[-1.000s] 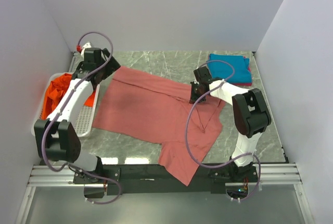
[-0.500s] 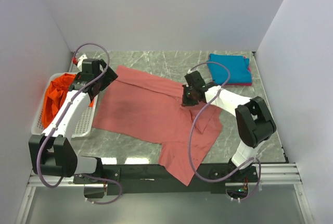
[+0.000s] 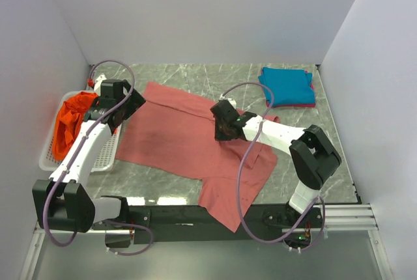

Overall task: Fold and stack the t-shirts
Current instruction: Fold the tshirt

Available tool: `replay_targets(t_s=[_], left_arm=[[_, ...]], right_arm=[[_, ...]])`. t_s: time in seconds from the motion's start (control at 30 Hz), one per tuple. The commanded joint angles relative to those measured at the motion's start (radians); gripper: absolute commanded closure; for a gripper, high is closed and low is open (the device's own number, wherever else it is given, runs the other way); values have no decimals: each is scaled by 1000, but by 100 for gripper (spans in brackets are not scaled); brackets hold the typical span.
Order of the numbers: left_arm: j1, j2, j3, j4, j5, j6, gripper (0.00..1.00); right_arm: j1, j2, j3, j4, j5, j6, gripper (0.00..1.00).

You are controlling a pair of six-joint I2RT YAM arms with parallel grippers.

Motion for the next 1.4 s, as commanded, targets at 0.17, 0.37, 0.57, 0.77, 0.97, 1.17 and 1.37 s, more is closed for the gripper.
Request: replay_targets(t_s=[0.17,0.37,0.57,0.77,0.97,1.17,1.37], left_arm=[[-2,-77,-20,-19,-63,-10,1],[-2,-94,-33,-13,-72,-18,1],[-2,-65,-7,-13,-81,-15,1],[-2,24,39,88,-17,11,0],[-11,217,123,226,127,63,1],[-20,531,304,274,241,102,1],[-20,795,496,236,224,111,1]], right_arm=[[107,-33,21,18,83,-20,63],[174,-56,24,38,60,-67,55],[216,-102,19,53,34,-123,47],[212,-195,-4,21,82,-135,43],[-40,-286,-105,-31,34,-58,33],[-273,-212,-127,-13,-12,-75,26],[-396,-22,-22,-30,-35,-133,19]])
